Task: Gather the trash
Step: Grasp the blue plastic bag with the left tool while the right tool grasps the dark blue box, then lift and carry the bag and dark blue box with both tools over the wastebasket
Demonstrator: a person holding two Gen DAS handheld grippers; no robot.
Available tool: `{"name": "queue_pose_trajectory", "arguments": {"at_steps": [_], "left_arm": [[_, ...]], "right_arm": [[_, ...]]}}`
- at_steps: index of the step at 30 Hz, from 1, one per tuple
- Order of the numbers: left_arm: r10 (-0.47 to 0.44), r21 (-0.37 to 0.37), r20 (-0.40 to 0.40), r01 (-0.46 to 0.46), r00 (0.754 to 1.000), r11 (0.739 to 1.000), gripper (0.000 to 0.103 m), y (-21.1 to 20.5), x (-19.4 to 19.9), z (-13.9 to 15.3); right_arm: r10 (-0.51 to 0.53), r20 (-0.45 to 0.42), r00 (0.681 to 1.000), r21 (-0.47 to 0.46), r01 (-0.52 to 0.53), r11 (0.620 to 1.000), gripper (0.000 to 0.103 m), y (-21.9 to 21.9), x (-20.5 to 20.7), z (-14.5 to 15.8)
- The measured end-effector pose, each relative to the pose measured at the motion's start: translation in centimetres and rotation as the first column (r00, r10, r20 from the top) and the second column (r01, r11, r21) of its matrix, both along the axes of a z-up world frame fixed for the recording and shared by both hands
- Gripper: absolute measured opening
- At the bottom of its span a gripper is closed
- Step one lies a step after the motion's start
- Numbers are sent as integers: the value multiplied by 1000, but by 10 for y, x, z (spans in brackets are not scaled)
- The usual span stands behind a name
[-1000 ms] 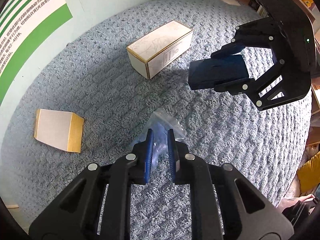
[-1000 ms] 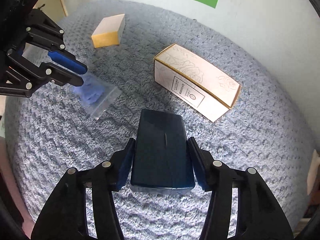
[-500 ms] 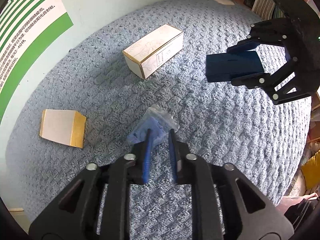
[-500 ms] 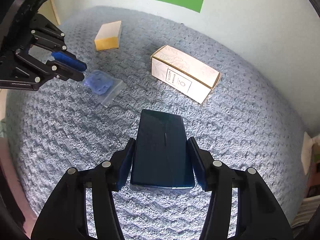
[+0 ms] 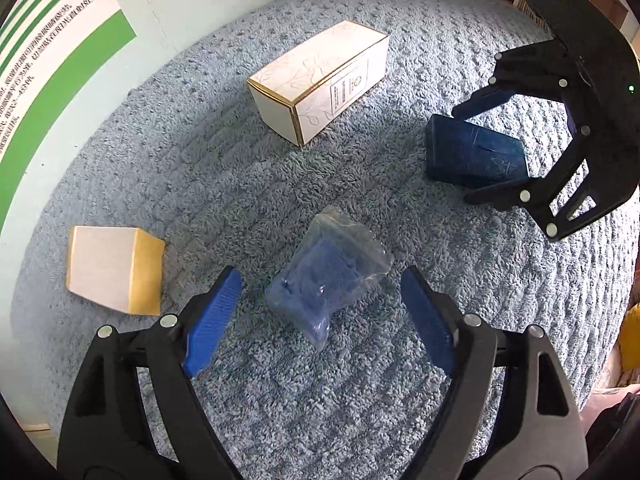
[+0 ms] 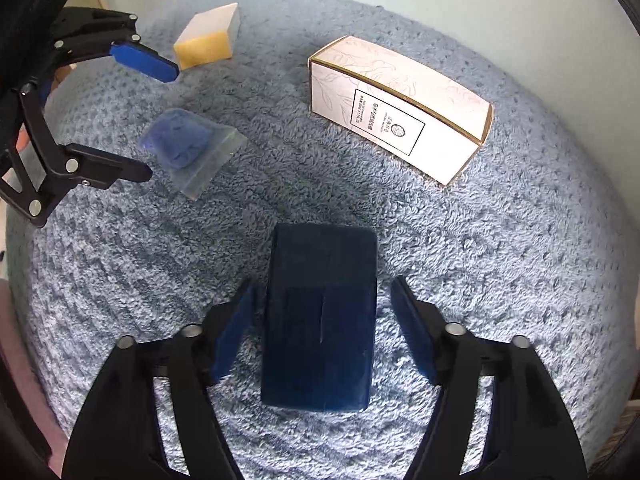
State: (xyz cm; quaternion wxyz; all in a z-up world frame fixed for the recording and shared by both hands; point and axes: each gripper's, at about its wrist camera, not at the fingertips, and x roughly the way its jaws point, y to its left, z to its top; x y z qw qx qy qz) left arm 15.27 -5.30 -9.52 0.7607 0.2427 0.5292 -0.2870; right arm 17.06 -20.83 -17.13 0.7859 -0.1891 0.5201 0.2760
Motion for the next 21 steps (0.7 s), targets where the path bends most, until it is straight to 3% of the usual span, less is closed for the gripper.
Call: {"name": "queue_pose_trajectory", "arguments": {"at_steps": [5,7,10,13,17,18,21], "left_arm": [[-4,-25,-40,3,999,1000,77,-6,8,-10],[-11,-39,-69,9,998,999,56,-7,11,-14],[-13,-50,-87,8,996,999,40,-9,13,-15],[-9,-77,-101,1,995,997,31,-5,15,-10],[-5,-89,-102,-4,995,996,16,-3,15,-2],[-5,-91,-102,-4,995,996,0,-2,15,0],[-4,-93,-88,-4,996,996,0,0,11,5]], "right_arm": [[-9,-23,1000,19,9,1000,76,1,9,-9],[-10,-21,1000,20,10,1000,76,2,10,-10],[-21,-13,1000,23,21,1000,66,0,11,-11],[-46,-14,999,33,46,998,53,-9,7,-6],[-45,-7,999,27,45,999,52,-13,3,-3],[-43,-4,999,26,43,999,52,-13,2,-2],[-47,8,999,28,47,999,52,-13,-6,3]]}}
